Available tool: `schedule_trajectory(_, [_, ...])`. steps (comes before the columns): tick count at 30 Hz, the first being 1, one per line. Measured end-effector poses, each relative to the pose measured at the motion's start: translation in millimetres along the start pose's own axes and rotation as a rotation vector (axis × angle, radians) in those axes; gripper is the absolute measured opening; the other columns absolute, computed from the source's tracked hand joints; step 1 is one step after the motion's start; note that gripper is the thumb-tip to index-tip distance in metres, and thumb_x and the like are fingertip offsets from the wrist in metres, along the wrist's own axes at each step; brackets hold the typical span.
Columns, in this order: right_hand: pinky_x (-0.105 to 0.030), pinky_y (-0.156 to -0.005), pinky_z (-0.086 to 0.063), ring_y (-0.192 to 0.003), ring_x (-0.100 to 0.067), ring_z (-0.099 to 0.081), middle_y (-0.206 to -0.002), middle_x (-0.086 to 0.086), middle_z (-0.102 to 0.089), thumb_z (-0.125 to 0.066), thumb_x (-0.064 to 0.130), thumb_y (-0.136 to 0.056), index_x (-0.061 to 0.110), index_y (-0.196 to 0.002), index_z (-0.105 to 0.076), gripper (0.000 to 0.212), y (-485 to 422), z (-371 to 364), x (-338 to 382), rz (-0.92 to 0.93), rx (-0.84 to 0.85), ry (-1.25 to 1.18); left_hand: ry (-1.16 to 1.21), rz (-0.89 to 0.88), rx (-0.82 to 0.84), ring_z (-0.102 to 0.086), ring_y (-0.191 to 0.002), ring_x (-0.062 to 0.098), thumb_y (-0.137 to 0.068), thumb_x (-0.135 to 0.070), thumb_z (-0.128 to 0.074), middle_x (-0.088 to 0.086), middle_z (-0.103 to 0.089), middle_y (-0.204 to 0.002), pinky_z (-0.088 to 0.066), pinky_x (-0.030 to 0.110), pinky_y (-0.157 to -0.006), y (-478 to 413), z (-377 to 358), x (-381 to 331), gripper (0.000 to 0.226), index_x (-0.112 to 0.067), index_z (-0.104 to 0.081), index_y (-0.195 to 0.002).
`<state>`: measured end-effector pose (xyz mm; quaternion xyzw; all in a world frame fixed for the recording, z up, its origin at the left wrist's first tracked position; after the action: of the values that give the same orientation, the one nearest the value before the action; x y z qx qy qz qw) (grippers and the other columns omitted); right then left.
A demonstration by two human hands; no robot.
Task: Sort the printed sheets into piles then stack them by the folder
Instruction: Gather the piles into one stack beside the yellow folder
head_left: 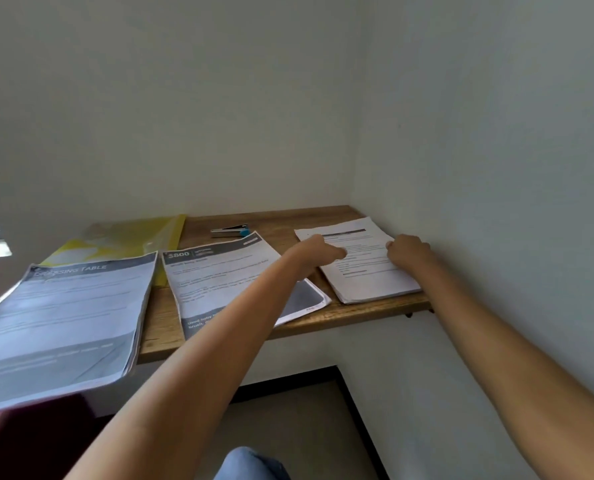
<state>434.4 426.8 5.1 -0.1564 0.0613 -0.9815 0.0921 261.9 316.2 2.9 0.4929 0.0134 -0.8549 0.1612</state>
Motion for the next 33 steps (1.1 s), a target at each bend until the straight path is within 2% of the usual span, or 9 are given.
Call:
schedule_trajectory(4, [-0.035, -0.090, -0.041, -0.108, -0.032, -0.053, -0.120, -0.016, -0.058, -0.036, 0.021, -0.099, 0.004, -0.113, -0.056, 0.030, -3, -5, -4, -0.050, 0.006, -0.032, 0.183, 0.047, -0.019, -0.042, -0.132, 0.028, -0.094, -0.018, -0.060, 0.011, -0.045, -0.145, -0.037, 0.031, -0.099, -5, -12, -4, 0.052, -0.002, -0.040, -0.139])
schedule_trajectory(8, [-0.035, -0.092, -0.038, -0.114, -0.033, -0.047, -0.124, -0.017, -0.054, -0.039, 0.019, -0.096, 0.004, -0.118, -0.053, 0.030, -6, -9, -5, -0.108, 0.012, -0.036, 0.345, 0.100, -0.067, -0.049, -0.121, 0.026, -0.092, -0.010, -0.060, 0.009, -0.053, -0.135, -0.040, 0.029, -0.088, -14, -5, 6, 0.044, -0.001, -0.046, -0.133])
schedule_trajectory(12, [-0.036, -0.094, -0.040, -0.112, -0.032, -0.051, -0.123, -0.016, -0.055, -0.041, 0.018, -0.095, 0.003, -0.116, -0.055, 0.029, -11, -6, -5, -0.117, 0.012, -0.049, 0.409, 0.148, -0.089, -0.046, -0.127, 0.030, -0.094, -0.005, -0.057, 0.010, -0.050, -0.137, -0.040, 0.033, -0.100, -22, 6, 18, 0.044, 0.000, -0.044, -0.135])
schedule_trajectory(18, [-0.037, -0.091, -0.045, -0.112, -0.036, -0.054, -0.127, -0.021, -0.055, -0.041, 0.008, -0.094, -0.005, -0.125, -0.050, 0.035, -16, -3, 3, -0.115, 0.040, -0.323, 0.409, 0.145, -0.077, -0.060, -0.112, 0.033, -0.097, -0.001, -0.048, 0.017, -0.058, -0.128, -0.051, 0.038, -0.085, -15, 12, 19, 0.032, 0.000, -0.047, -0.130])
schedule_trajectory(21, [-0.032, -0.083, -0.045, -0.109, -0.037, -0.055, -0.121, -0.022, -0.056, -0.041, 0.001, -0.091, -0.008, -0.122, -0.052, 0.034, -19, 17, 9, -0.101, -0.085, -0.563, 0.397, 0.063, -0.131, -0.061, -0.108, 0.034, -0.096, 0.002, -0.045, 0.018, -0.060, -0.123, -0.052, 0.041, -0.076, -16, 25, 10, 0.031, 0.001, -0.049, -0.127])
schedule_trajectory(23, [-0.028, -0.070, -0.042, -0.091, -0.029, -0.057, -0.100, -0.014, -0.060, -0.037, 0.000, -0.089, -0.003, -0.105, -0.059, 0.027, -21, 37, 18, -0.023, -0.207, -0.726, 0.394, -0.073, -0.170, -0.063, -0.106, 0.033, -0.094, 0.005, -0.044, 0.016, -0.063, -0.119, -0.053, 0.042, -0.075, -14, 43, -8, 0.030, -0.002, -0.053, -0.122])
schedule_trajectory(26, [-0.025, -0.058, -0.037, -0.075, -0.018, -0.050, -0.080, -0.002, -0.054, -0.033, 0.001, -0.090, 0.007, -0.091, -0.057, 0.025, -27, 61, 37, 0.073, -0.304, -0.987, 0.338, -0.311, -0.252, -0.065, -0.104, 0.032, -0.088, 0.006, -0.047, 0.015, -0.066, -0.116, -0.056, 0.048, -0.085, -11, 81, -36, 0.031, -0.005, -0.058, -0.115])
schedule_trajectory(30, [-0.024, -0.059, -0.032, -0.065, -0.011, -0.041, -0.073, 0.003, -0.046, -0.030, 0.002, -0.092, 0.016, -0.074, -0.044, 0.026, -27, 70, 65, 0.165, -0.322, -1.194, 0.280, -0.365, -0.403, -0.061, -0.107, 0.029, -0.090, -0.002, -0.047, 0.010, -0.060, -0.118, -0.053, 0.050, -0.091, -10, 121, -42, 0.029, -0.011, -0.046, -0.118])
schedule_trajectory(33, [-0.028, -0.065, -0.040, -0.073, -0.015, -0.050, -0.083, 0.000, -0.053, -0.031, 0.005, -0.094, 0.017, -0.083, -0.048, 0.024, -22, 53, 82, 0.195, -0.258, -1.237, 0.290, -0.414, -0.442, -0.060, -0.103, 0.024, -0.096, -0.012, -0.050, 0.006, -0.057, -0.116, -0.054, 0.037, -0.081, 0, 134, -36, 0.026, -0.011, -0.041, -0.121])
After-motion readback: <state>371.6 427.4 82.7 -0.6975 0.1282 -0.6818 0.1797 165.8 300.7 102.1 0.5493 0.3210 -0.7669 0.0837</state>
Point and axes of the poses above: each hand's wrist, its own y-axis away from the middle knuckle, its own z-axis out of the back of the hand, x = y × z, the point moved 8 cm from there along -y, towards the middle knuckle
